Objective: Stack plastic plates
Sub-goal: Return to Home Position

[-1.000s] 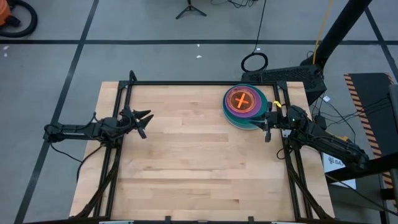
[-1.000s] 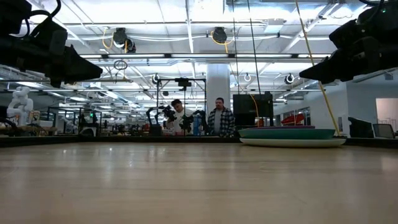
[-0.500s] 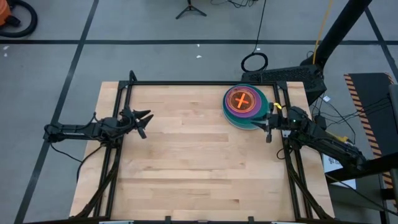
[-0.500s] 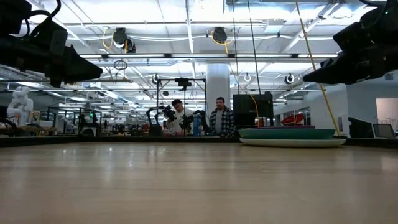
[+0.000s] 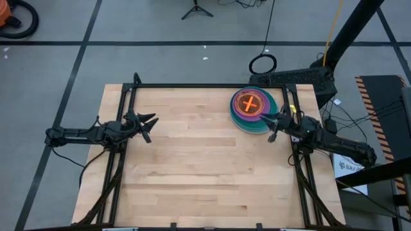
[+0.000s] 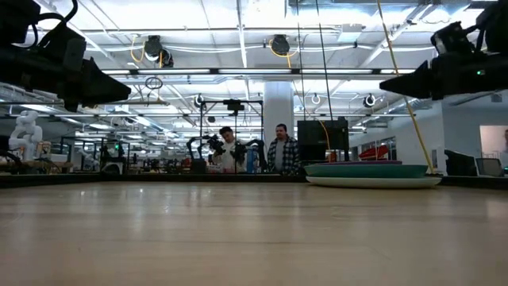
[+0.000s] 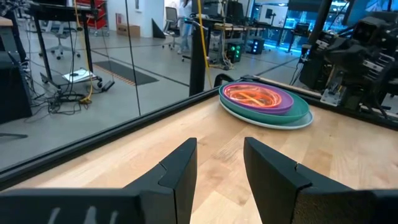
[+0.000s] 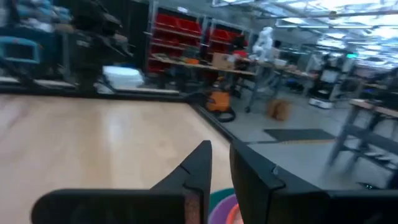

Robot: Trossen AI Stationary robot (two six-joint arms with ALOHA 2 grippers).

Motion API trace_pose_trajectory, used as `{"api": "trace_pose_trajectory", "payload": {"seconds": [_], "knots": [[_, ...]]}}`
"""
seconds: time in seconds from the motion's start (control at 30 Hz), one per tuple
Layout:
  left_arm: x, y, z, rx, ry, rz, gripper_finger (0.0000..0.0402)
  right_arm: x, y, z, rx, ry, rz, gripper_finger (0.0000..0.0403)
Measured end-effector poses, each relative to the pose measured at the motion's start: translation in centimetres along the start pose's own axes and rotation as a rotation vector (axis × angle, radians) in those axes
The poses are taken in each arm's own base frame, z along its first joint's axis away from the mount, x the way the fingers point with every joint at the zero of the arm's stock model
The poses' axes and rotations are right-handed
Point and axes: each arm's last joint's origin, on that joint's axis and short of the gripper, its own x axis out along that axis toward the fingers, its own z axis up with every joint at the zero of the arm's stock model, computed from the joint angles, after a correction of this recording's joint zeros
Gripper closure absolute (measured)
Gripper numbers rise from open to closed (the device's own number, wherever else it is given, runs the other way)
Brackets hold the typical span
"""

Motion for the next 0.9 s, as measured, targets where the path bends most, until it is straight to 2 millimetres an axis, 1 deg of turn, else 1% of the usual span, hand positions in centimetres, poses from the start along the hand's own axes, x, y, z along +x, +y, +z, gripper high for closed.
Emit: {"api": "trace_pose_trajectory", "payload": {"seconds": [0.03, 0.2, 0.9], "knots": [[0.00, 0.00, 0.01, -0.001, -0.001, 0.000, 0.0263, -0.03, 0.06, 0.24, -0.011, -0.027, -0.013, 0.0351], [0.00, 0.00, 0.00, -0.001, 0.000, 0.000, 0.0263, -0.12, 0.70, 0.37, -0.075, -0.044, 0.054, 0.0351], [0.00, 0.00, 0.00, 0.000, 0.000, 0.000, 0.0263, -0.06, 1.01, 0.24, -0.055, -0.032, 0.102, 0.0351]]}}
